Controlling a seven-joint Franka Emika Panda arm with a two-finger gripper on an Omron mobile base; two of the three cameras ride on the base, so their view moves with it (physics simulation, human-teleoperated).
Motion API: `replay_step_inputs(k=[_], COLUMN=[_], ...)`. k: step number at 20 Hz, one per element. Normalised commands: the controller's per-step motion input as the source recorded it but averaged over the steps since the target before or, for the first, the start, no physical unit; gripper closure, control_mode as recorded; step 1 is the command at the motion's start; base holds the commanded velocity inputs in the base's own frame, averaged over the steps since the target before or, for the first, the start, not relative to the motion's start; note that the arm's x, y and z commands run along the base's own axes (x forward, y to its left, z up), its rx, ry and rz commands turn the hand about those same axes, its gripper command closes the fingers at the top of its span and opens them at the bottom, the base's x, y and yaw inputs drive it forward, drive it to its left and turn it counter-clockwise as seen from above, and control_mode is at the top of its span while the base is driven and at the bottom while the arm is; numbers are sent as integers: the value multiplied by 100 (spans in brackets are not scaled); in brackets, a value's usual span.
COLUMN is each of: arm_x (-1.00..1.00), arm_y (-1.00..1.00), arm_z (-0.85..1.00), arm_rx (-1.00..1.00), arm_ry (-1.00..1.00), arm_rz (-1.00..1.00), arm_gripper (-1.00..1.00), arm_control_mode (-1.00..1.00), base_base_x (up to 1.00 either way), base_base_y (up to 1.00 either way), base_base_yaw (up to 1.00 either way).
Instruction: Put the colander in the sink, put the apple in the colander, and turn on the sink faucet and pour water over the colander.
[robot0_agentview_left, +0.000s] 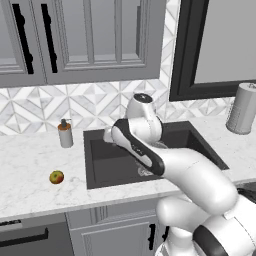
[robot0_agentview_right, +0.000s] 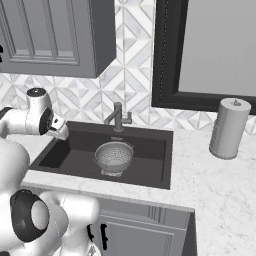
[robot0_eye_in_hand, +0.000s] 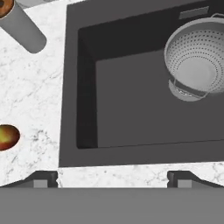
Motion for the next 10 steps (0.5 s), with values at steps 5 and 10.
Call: replay_step_inputs(k=[5, 10], arm_x=[-1, 0], arm_y=[92, 86], arm_z=[2, 0], arm_rx=[-6, -6], arm_ry=[17, 12], arm_rz=[2, 4], arm_gripper=[-100, -100], arm_control_mode=[-100, -100], base_base_x=[0, 0], base_base_y=[0, 0], base_base_yaw=[0, 0])
